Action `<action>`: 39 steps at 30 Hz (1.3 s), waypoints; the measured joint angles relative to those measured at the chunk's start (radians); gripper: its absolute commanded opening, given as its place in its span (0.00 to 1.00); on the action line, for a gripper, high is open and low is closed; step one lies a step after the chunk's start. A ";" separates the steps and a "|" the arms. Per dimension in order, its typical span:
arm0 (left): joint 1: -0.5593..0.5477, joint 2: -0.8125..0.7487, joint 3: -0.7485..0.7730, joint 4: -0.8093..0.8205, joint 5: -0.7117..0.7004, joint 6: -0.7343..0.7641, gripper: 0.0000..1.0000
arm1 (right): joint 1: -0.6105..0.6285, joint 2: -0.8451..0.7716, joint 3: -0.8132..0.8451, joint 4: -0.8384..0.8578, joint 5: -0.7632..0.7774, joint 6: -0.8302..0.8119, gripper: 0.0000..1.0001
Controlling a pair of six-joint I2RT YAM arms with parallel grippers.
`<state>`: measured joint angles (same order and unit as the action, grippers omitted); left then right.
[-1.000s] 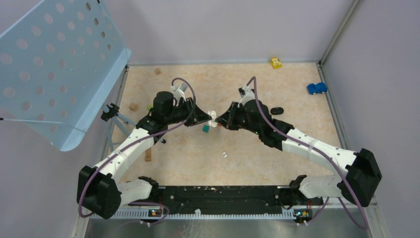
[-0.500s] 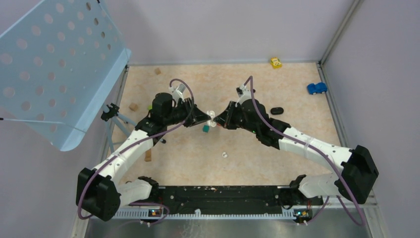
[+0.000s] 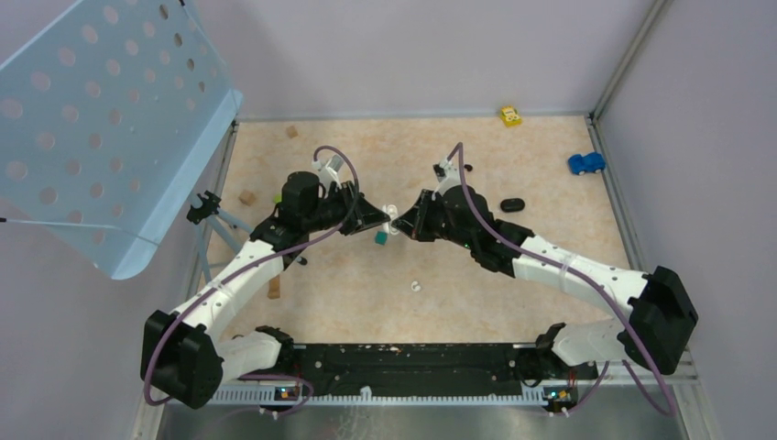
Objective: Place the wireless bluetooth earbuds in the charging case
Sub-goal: Insert the left earbud into the left side groove of the charging case.
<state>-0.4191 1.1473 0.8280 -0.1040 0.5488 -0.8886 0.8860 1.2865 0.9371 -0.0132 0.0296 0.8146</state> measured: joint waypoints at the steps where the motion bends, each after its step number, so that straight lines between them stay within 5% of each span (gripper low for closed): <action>1: 0.000 0.000 0.000 0.000 0.000 0.000 0.11 | 0.002 0.001 0.000 0.000 0.003 0.000 0.00; 19: 0.000 0.000 -0.002 0.001 -0.003 0.000 0.11 | 0.026 0.000 -0.014 -0.004 0.075 0.009 0.00; 24: 0.000 0.000 -0.002 0.001 0.000 0.000 0.11 | 0.027 0.000 -0.014 -0.003 0.075 0.008 0.25; 39: 0.000 0.008 -0.002 -0.011 -0.013 0.037 0.11 | 0.027 -0.084 -0.014 -0.051 0.091 -0.011 0.40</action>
<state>-0.4191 1.1553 0.8261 -0.1146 0.5362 -0.8520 0.9134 1.2026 0.9234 -0.0639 0.1204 0.8040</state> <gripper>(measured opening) 0.305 0.378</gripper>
